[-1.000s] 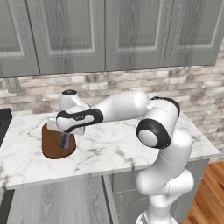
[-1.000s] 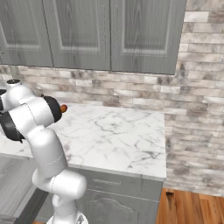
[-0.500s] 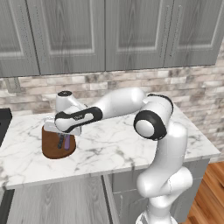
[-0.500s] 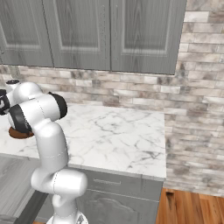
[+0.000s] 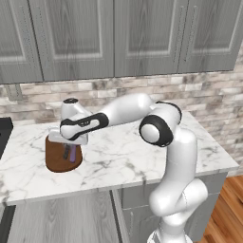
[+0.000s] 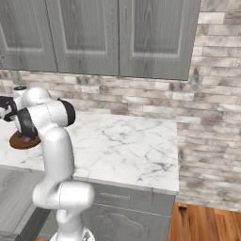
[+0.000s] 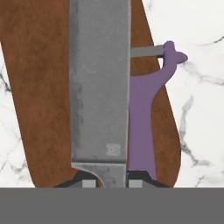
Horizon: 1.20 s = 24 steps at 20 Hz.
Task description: Open the drawer on the left and place the cutting tools on the cutting board.
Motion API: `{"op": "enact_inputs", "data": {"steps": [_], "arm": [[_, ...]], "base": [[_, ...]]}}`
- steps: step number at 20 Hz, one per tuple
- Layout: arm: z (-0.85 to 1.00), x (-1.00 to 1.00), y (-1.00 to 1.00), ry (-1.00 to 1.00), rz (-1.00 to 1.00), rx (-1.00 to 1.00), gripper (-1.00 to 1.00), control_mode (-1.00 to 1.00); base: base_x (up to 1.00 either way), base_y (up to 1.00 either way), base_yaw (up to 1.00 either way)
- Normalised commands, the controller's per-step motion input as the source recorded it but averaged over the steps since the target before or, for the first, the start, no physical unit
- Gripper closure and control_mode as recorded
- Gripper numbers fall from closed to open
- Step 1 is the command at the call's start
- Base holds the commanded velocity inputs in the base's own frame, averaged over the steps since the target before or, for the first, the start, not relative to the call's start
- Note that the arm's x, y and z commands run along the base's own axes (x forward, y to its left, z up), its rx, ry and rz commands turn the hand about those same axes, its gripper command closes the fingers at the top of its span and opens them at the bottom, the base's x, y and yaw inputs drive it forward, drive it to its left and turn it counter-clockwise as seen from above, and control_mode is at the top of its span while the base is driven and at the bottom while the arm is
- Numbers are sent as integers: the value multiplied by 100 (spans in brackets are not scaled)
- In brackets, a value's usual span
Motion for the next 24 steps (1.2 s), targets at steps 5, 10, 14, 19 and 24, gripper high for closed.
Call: {"op": "enact_inputs", "data": {"steps": [5, 10, 14, 19, 24], "arm": [[0, 7, 3, 0, 0, 0, -100, -100], [0, 1, 2, 0, 0, 0, -100, -100], [6, 0, 0, 1, 0, -1, -100, -100], [27, -48, -23, 0, -8, 0, -100, -100], [37, -74, -77, 0, -20, 6, -100, -100]], "base": [[0, 0, 0], [0, 0, 0], [0, 0, 0], [0, 0, 0], [0, 0, 0]]}}
